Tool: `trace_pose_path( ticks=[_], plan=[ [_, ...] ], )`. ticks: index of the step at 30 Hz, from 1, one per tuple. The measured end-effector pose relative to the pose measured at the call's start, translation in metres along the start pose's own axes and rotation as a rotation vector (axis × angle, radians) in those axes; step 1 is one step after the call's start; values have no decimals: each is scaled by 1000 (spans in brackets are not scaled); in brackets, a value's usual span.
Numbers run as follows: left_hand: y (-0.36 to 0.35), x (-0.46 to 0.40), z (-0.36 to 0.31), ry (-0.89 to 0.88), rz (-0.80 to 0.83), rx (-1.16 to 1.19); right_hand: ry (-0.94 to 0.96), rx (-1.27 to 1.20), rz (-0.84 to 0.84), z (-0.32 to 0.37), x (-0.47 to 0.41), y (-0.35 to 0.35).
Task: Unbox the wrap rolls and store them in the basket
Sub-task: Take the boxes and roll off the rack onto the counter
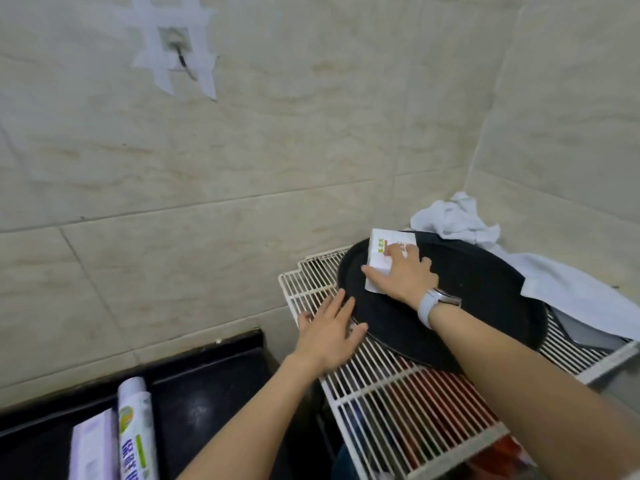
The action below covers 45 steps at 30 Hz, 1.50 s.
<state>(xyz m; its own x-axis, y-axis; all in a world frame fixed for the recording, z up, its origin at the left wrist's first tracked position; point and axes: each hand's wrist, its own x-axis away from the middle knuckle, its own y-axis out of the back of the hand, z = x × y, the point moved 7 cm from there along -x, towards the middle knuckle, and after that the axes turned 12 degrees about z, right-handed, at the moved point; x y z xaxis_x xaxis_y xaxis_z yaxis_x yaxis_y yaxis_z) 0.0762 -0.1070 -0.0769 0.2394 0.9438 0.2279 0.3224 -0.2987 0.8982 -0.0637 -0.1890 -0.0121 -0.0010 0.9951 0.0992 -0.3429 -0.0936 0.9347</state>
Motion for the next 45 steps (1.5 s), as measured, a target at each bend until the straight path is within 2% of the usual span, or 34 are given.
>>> trace_pose_path(
  ticks=[4, 7, 9, 11, 14, 20, 23, 26, 28, 30, 31, 34, 36, 39, 41, 43, 45],
  plan=[
    [4, 2, 0, -11, 20, 2, -46, -97, -35, 12, 0, 0],
    [31, 17, 8, -70, -131, 32, -68, -520, -38, 3, 4, 8],
    [56, 33, 27, -64, -277, 73, 34, -736, -54, 10, 12, 17],
    [75, 51, 54, -27, -383, 124, 181, -783, -66, 34, 27, 24],
    [82, 78, 97, 57, -428, 209, 359, -803, 31, 92, 52, 15],
    [38, 161, 181, 301, -476, 386, 555, -571, 279, 209, 99, -71],
    [-6, 219, 233, 478, -507, 540, 510, -425, 506, 232, 120, -148],
    [-53, 271, 276, 645, -506, 636, 383, -318, 689, 228, 140, -230],
    [-76, 296, 294, 710, -507, 672, 300, -120, 583, 212, 152, -266],
    [-95, 314, 311, 761, -493, 687, 341, 56, 385, 209, 170, -289],
    [-103, 319, 319, 779, -485, 696, 380, 84, 363, 208, 178, -301],
    [-118, 322, 337, 811, -452, 726, 462, 129, 505, 204, 185, -343],
    [-123, 313, 345, 805, -420, 753, 473, 225, 538, 208, 179, -355],
    [-121, 290, 353, 743, -406, 814, 592, 356, 374, 232, 179, -340],
    [-117, 270, 358, 694, -406, 846, 728, 259, 294, 248, 194, -331],
    [-116, 252, 365, 723, -386, 855, 794, 168, 381, 253, 220, -339],
    [-116, 240, 374, 808, -334, 824, 729, 171, 495, 249, 238, -361]
  ],
)
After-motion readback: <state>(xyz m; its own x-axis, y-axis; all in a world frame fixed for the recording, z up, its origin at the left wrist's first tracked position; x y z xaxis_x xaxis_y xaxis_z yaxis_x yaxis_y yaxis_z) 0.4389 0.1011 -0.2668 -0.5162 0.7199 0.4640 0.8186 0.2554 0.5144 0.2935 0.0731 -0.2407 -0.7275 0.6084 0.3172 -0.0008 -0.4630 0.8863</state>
